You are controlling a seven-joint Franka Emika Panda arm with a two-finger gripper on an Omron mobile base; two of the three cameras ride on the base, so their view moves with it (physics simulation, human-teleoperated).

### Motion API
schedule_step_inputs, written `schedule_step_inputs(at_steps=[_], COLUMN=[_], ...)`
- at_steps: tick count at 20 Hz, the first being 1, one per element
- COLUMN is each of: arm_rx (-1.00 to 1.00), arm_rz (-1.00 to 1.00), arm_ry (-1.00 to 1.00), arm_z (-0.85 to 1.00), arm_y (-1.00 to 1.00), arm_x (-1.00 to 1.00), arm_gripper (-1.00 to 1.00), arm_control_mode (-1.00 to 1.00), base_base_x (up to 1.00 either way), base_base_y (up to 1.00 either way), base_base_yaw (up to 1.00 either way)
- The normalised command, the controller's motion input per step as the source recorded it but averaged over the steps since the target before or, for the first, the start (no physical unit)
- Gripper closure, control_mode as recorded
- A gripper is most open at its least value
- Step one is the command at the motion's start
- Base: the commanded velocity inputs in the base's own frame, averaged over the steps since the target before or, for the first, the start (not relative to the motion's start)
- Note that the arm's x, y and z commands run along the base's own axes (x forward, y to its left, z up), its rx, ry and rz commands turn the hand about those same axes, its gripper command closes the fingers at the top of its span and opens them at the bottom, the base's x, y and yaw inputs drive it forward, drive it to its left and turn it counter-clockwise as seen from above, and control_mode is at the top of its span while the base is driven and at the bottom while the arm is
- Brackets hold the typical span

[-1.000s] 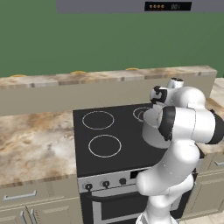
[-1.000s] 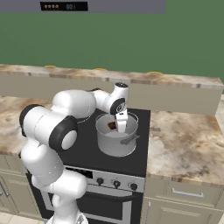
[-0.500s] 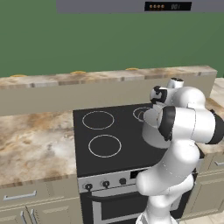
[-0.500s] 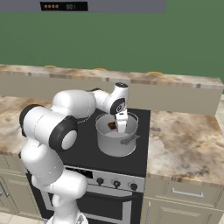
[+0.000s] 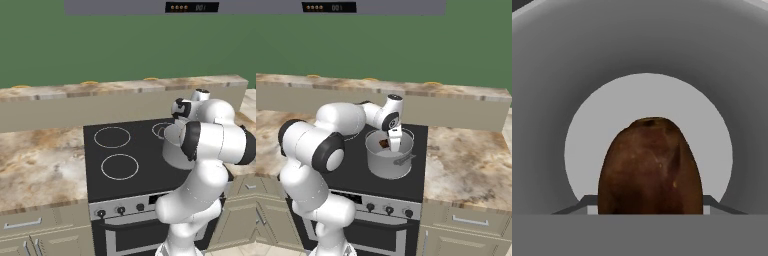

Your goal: Turn on the burner for the pot on the stove. Wait thirty seconds for the pot to heat up. Then add the sweet potato to the pot.

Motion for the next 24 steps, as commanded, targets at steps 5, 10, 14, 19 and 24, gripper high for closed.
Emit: schedule_step_inputs(at_steps=[5, 10, 14, 19, 24], arm_rx=[0.0, 0.0, 0.0, 0.0, 0.0], arm_rz=[0.0, 0.0, 0.0, 0.0, 0.0], arm_ry=[0.0, 0.0, 0.0, 0.0, 0.0], arm_z=[0.0, 0.0, 0.0, 0.0, 0.0], arm_y=[0.0, 0.0, 0.0, 0.0, 0.0], arm_x=[0.0, 0.0, 0.0, 0.0, 0.0], arm_gripper=[1.0, 1.0, 1.0, 1.0, 1.0], arm_control_mode=[-1.0, -1.0, -1.0, -1.0, -1.0], base_base_x=[0.0, 0.0, 0.0, 0.0, 0.0], base_base_y=[0.0, 0.0, 0.0, 0.0, 0.0], base_base_yaw=[0.0, 0.0, 0.0, 0.0, 0.0])
